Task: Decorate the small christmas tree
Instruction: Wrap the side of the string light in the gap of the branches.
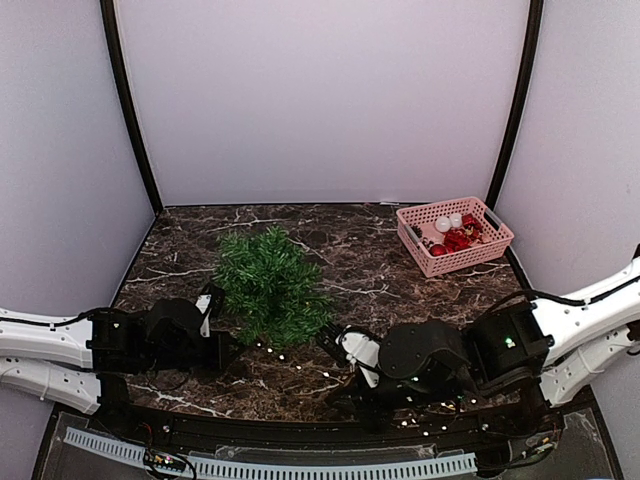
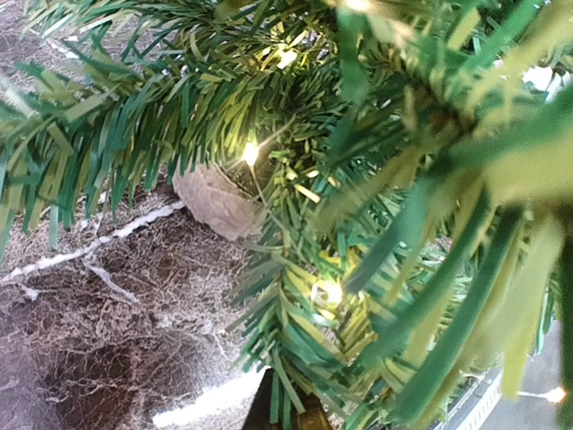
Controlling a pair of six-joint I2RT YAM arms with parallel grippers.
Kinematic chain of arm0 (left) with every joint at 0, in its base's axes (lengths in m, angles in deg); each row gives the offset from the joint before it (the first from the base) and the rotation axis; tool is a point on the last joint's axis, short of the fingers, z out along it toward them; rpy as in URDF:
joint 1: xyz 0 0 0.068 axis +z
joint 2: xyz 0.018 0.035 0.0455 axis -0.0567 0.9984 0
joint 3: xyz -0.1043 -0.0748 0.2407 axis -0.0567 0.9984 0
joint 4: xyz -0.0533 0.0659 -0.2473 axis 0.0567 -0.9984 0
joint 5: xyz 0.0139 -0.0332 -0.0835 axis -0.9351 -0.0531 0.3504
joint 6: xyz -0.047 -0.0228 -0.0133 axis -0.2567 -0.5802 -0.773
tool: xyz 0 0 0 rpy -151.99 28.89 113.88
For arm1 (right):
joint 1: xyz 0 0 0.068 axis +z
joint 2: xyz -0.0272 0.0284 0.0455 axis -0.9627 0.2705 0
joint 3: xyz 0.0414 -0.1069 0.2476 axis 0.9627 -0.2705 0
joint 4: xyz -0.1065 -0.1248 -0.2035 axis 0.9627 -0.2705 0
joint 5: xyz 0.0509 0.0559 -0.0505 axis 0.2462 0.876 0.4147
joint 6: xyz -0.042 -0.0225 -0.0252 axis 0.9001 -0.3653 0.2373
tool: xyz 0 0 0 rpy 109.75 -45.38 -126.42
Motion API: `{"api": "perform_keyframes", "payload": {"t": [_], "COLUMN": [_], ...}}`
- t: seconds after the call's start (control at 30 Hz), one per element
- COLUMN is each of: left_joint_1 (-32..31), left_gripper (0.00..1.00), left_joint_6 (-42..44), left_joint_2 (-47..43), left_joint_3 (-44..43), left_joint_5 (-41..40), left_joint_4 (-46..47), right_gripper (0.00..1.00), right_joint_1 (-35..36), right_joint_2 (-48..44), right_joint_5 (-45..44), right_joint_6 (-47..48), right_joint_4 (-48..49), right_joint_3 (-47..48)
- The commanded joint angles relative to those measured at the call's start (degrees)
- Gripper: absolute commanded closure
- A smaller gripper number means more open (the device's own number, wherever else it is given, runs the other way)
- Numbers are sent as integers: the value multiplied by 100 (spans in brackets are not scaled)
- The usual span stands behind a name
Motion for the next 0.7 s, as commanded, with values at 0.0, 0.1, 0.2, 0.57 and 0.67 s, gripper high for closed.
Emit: {"api": "perform_keyframes", "payload": {"t": [0.0, 0.1, 0.2, 0.57, 0.67], "left_joint_1": [49, 64, 72, 135, 153], "left_gripper": [100, 100, 100, 100, 100], "left_joint_6": [22, 31, 38, 79, 96], "left_joint_2": [-100, -96, -104, -97, -96], "left_joint_3": [97, 106, 109, 124, 116], "left_joint_5": [-64, -53, -45, -4, 2], "left_joint_4": [-41, -49, -52, -72, -69], "right_gripper": [100, 100, 100, 100, 100], "right_joint_1": [-310, -596, -808, -1207, -1179], "right_joint_2": [-221, -383, -491, -865, -936], "right_joint_5": [-968, -1121, -1305, -1377, -1061], "right_joint_6": [-335, -473, -699, -1591, -1555], "right_joint_4": [-298, -158, -192, -308, -74], "right_joint_3": [-7, -146, -309, -1342, -1596]}}
